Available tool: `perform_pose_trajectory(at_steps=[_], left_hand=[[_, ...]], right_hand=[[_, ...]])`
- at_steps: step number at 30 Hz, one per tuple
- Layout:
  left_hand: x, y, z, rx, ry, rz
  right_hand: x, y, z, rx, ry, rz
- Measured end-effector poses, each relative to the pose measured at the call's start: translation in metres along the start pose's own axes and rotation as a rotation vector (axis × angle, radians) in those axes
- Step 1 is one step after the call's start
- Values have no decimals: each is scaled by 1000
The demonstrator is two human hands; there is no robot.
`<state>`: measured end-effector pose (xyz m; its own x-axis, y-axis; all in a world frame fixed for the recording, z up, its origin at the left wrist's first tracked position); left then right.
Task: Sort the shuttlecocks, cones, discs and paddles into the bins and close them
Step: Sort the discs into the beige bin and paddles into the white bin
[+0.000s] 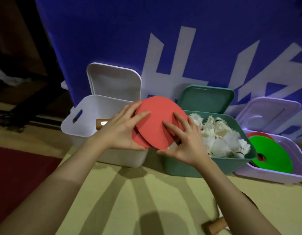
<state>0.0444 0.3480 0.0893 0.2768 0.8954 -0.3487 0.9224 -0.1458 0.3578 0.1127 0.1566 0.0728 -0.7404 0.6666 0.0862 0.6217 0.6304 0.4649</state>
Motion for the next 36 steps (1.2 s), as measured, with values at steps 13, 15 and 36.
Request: perform_pose_trajectory(at_steps=[13,15,36], left_hand=[[188,14,13,292,-208,-79],[200,12,27,389,-260,-126],[224,-7,37,401,-80,-321]], right_hand=[[69,99,106,280,-93,149],[67,102,116,352,-133,157],[93,123,177,472,-132,58]])
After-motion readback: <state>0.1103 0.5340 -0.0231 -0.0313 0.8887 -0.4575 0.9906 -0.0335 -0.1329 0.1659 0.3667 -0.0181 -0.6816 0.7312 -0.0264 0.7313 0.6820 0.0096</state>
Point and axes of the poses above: each hand's wrist, its own y-axis towards the middle knuckle, its own z-axis out of the palm, x = y × z, the point moved 5 cm from there along y, towards the middle knuckle, and after that the axes turned 10 degrees about -y, right-handed, at the moved point
